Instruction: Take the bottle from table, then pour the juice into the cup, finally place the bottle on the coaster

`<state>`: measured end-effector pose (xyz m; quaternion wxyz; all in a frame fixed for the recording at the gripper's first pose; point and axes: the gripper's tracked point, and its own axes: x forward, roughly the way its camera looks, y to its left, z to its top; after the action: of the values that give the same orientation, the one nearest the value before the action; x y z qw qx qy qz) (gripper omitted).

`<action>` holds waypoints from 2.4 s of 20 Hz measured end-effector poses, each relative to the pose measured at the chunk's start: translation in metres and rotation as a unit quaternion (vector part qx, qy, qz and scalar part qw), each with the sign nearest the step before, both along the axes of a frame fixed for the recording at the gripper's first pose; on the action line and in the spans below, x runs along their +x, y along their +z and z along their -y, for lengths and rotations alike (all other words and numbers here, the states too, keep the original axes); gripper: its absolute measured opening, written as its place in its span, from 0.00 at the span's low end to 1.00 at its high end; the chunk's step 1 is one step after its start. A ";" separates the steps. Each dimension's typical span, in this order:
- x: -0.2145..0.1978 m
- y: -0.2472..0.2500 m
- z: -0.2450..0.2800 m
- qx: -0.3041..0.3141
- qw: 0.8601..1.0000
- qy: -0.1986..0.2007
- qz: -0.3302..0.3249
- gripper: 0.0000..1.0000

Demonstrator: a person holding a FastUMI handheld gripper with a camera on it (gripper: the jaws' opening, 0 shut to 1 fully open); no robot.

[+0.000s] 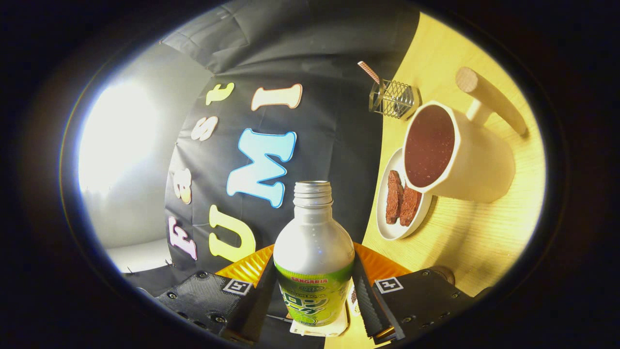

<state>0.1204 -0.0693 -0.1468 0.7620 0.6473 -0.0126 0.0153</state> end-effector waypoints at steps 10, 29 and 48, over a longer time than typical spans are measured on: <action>-0.003 0.000 0.018 0.094 0.995 -0.032 0.016 0.77; 0.003 0.010 0.020 0.163 0.985 -0.046 0.032 0.77; 0.009 0.017 0.019 0.210 0.975 -0.053 0.041 0.77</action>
<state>0.1290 -0.0883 -0.1296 0.6077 0.7900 -0.0811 -0.0010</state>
